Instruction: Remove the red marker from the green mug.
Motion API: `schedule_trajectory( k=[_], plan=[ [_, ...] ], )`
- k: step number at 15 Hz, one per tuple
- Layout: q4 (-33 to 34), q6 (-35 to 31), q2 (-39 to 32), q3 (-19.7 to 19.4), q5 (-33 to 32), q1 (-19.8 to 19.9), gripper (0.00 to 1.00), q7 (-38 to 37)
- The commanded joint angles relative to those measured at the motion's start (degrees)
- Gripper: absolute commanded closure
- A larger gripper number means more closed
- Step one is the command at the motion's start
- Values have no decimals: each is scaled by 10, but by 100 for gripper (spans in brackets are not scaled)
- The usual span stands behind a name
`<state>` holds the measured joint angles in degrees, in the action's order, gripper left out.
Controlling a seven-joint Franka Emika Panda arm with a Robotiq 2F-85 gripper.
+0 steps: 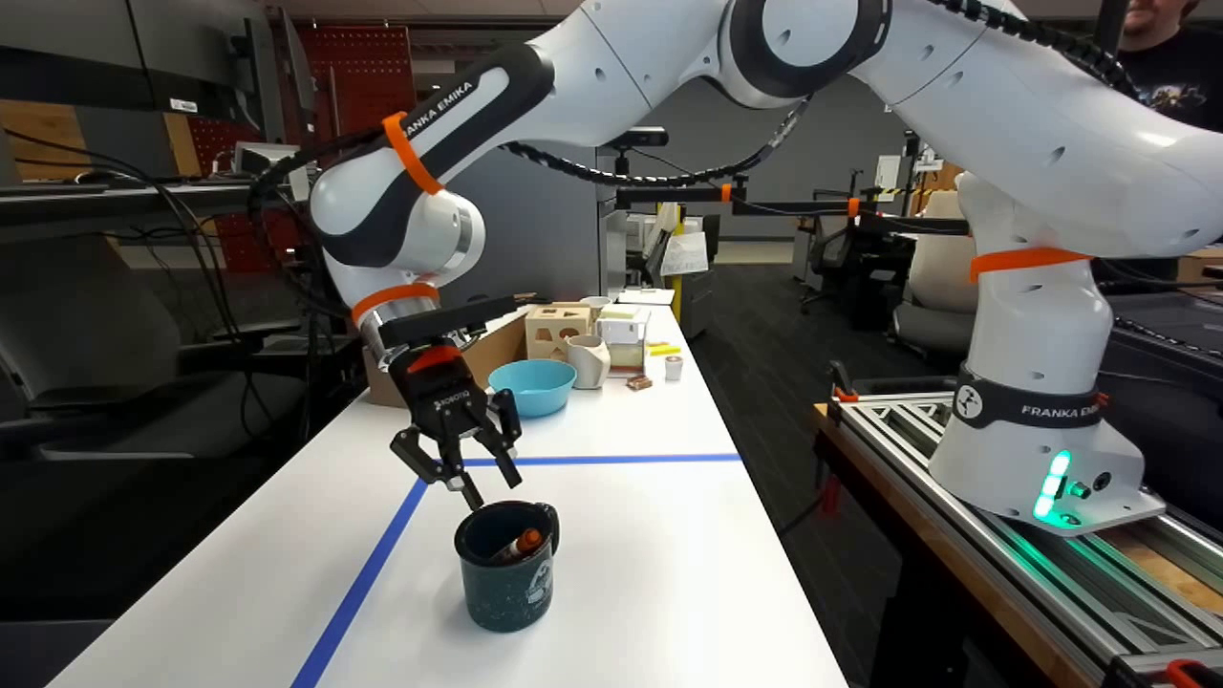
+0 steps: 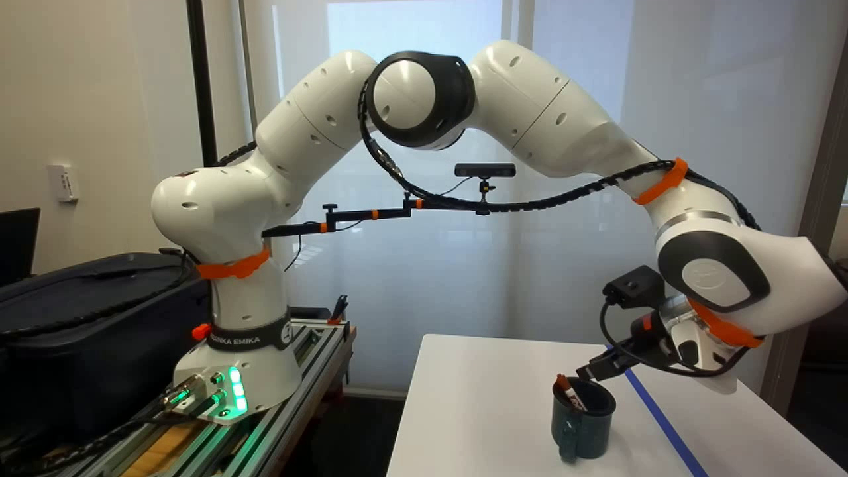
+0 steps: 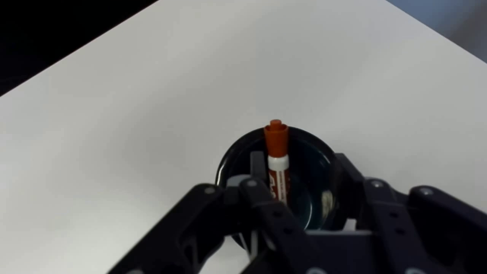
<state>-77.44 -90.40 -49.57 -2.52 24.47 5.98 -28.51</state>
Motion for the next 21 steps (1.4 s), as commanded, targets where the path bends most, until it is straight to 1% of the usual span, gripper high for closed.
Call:
schedule_trajectory(
  k=[1,2,3,5,6,7,8,9,11,13,15,16,17,18,20,21],
  plan=[
    [-26,20,14,-10,-5,-3,44,3],
    [-23,21,9,-10,-5,-2,39,5],
    [-22,22,6,-10,-5,-2,39,9],
    [-15,22,-2,-9,-6,-2,37,14],
    [-12,21,-6,-8,-6,-3,43,17],
    [-11,19,-8,-9,-7,-4,46,18],
    [-9,20,-12,-8,-8,-5,55,19],
    [-6,20,-15,-8,-9,-6,63,21],
    [-2,21,-22,-7,-10,-8,64,23],
    [3,22,-29,-5,-12,-10,61,26],
    [13,22,-38,-4,-13,-11,53,31],
    [20,26,-43,-3,-13,-10,52,33],
    [27,28,-49,-2,-13,-10,48,35],
    [35,30,-55,-1,-13,-9,50,36],
    [54,35,-67,1,-14,-8,51,38],
    [61,37,-73,2,-13,-7,57,39]
  ],
)
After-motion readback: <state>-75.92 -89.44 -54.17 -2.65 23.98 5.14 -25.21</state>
